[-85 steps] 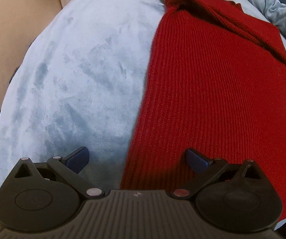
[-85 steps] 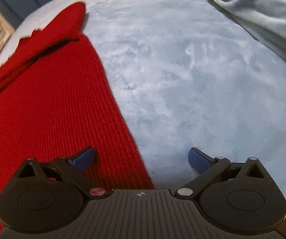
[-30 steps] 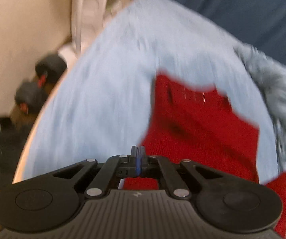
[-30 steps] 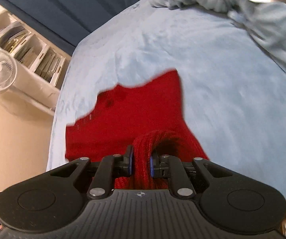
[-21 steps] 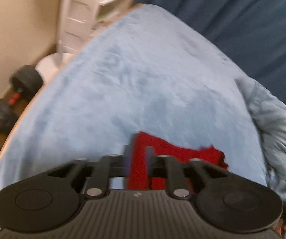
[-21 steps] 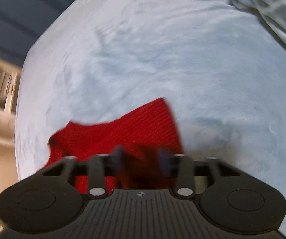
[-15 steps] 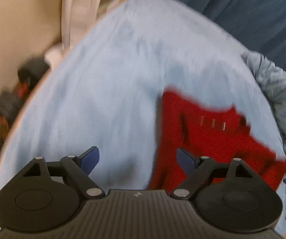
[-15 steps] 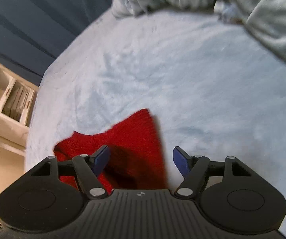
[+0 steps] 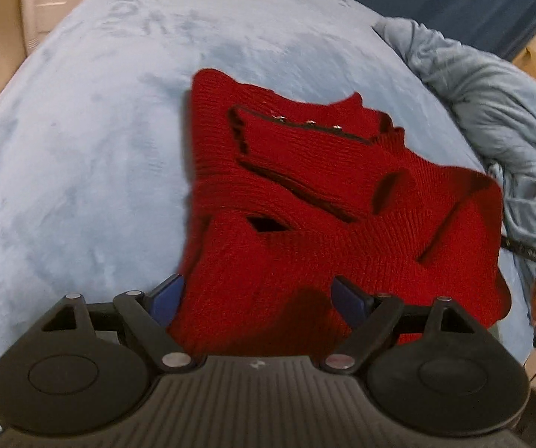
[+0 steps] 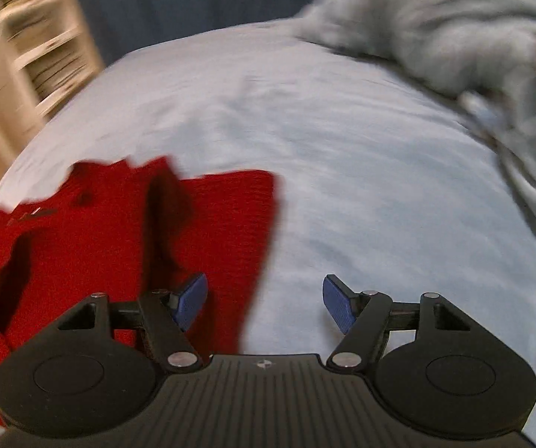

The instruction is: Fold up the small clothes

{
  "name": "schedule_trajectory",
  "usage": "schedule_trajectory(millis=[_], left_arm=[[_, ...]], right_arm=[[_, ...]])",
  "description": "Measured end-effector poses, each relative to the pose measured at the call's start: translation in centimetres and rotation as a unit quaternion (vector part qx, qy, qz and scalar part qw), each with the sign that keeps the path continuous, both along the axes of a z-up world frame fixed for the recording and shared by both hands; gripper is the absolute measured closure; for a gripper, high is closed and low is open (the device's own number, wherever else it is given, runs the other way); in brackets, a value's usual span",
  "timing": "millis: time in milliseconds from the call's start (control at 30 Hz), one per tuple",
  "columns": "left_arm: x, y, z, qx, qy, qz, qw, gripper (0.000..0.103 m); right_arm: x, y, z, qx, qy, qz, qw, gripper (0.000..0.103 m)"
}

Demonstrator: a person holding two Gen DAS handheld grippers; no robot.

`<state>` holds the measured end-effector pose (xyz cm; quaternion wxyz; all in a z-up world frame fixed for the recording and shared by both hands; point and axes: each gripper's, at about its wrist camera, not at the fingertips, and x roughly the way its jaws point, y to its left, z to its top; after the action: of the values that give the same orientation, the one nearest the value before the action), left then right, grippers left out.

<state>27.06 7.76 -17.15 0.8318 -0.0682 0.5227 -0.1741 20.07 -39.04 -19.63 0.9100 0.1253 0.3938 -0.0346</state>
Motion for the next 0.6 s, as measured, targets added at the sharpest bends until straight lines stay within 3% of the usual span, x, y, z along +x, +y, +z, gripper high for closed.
schedule_trajectory(millis=[167,267,300,333,367,400,467,600], left_arm=[[0.4,-0.5,-0.4,0.019,-0.004,-0.008,0.9998,0.014],[0.1,0.1,0.0,0.026,-0.015,-0.019,0.9994,0.019],[-0.3,0.4,0.3,0.027,-0.033,-0.016,0.9990,0.050],[-0.6,0.7,0.8,0.033,-0.051,-0.010,0.9981,0.087],[-0.7,0.9,1.2,0.036,-0.063,-0.003,0.9973,0.094],[-0.7,1.3,1.5,0.031,-0.071,0.010,0.9969,0.094],[-0.9,1.9,2.4,0.025,-0.083,0.024,0.9960,0.095],[-2.6,3.0,5.4,0.029,-0.123,0.035,0.9913,0.096]], right_arm=[[3.7,3.7,0.0,-0.059,-0.020,0.083,0.995,0.032],[6.2,4.6,-0.3,-0.071,-0.016,0.097,0.993,0.032],[7.0,4.6,-0.5,-0.061,-0.011,0.096,0.993,0.032],[7.7,4.5,-0.7,-0.050,-0.003,0.097,0.994,0.036],[8.3,4.5,-0.9,-0.036,0.002,0.103,0.994,0.066],[8.5,4.5,-0.8,-0.013,0.007,0.115,0.993,0.090],[7.9,4.5,0.0,0.007,-0.001,0.112,0.994,0.090],[2.8,4.4,4.3,0.036,-0.067,0.086,0.993,0.091]])
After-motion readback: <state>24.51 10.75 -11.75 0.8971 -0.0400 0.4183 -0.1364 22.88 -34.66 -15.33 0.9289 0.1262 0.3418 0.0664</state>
